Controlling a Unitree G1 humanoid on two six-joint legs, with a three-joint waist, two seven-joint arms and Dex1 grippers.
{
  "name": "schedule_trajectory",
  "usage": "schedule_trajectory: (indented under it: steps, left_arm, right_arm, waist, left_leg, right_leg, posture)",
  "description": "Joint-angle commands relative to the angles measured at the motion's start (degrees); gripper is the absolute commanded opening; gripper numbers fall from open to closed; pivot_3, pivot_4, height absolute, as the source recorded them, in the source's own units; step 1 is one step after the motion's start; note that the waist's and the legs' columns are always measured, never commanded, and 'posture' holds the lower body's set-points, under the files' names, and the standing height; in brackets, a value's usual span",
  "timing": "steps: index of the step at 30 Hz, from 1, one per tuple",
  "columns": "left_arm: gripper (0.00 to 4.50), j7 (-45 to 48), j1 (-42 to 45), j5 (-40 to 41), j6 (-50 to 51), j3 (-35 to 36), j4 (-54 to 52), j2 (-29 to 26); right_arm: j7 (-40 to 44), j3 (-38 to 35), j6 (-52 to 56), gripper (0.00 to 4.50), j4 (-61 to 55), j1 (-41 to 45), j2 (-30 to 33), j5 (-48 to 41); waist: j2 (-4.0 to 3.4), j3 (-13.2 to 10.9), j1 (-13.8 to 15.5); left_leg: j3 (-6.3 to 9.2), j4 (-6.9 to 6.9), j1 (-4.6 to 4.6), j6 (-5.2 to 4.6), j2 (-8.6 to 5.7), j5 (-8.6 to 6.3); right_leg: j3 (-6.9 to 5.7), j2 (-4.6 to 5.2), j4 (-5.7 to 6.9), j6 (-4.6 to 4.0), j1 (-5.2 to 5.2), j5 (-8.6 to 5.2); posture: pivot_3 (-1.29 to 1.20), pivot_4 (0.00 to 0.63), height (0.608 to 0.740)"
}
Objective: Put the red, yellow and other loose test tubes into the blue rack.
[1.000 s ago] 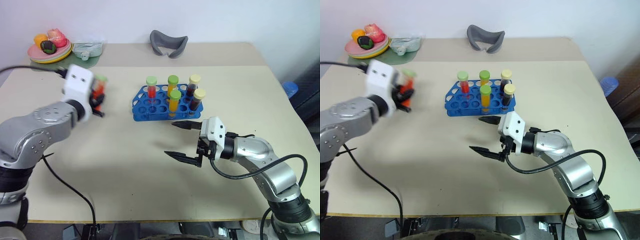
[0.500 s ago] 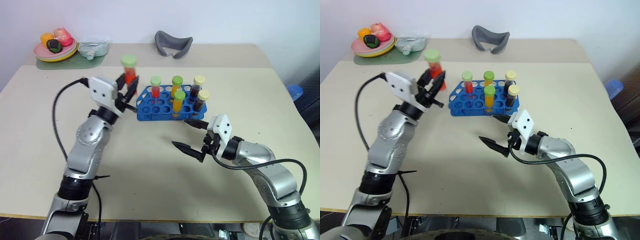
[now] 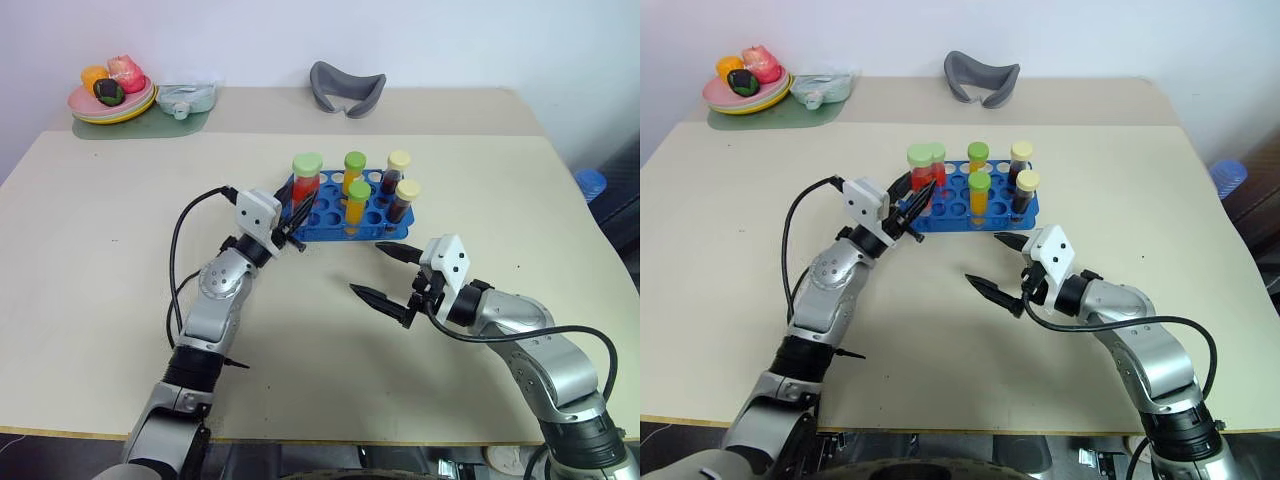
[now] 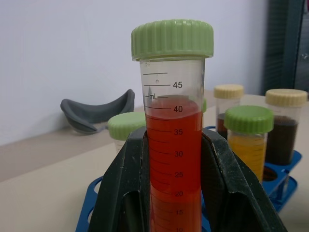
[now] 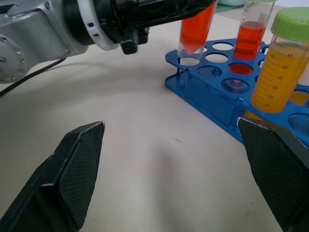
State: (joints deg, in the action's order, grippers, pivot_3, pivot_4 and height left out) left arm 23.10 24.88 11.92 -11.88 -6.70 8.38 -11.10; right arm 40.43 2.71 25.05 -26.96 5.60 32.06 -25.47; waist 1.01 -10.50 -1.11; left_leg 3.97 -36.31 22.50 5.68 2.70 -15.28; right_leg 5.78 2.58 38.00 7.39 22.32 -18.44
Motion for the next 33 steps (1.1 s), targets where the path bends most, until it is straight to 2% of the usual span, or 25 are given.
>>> schedule_trajectory:
  steps: [1,18,33]
  left_arm:
    - [0.82,1.0,1.2,1.2,-2.3,1.9,0.5,1.5]
    - [0.82,3.4,5.7,-0.2,-6.7,3.6,13.6,7.5]
    - [0.82,6.4,3.4,-0.2,-6.1,3.0,11.1,7.9]
  right_arm:
    - [-0.3,-1.3,-1.1,4.5,-1.5,0.0,-0.2,-0.1]
    - [-1.8,-0.9,-1.6,4.5,-1.9,-0.4,-1.1,0.5]
    - [-1.3,-2.2,-2.5,4.5,-0.9,-0.9,-0.5,0.2]
  waist:
    - [0.0,0.0,0.0]
    - [0.0,0.0,0.0]
    - [0.0,0.0,0.1]
  left_leg:
    - [0.0,0.0,0.0,0.0,0.0,0.0]
    - [0.0,-0.02,0.0,0.0,0.0,0.0]
    - [0.01,-0.02,-0.01,0.0,0.0,0.0]
  right_leg:
    - [0.0,0.0,0.0,0.0,0.0,0.0]
    - [0.0,0.0,0.0,0.0,-0.01,0.0]
    - [0.0,-0.01,0.01,0.0,-0.02,0.0]
  posture:
    - [0.0,0.15,0.74]
    - [0.0,0.15,0.74]
    - [0.0,0.15,0.74]
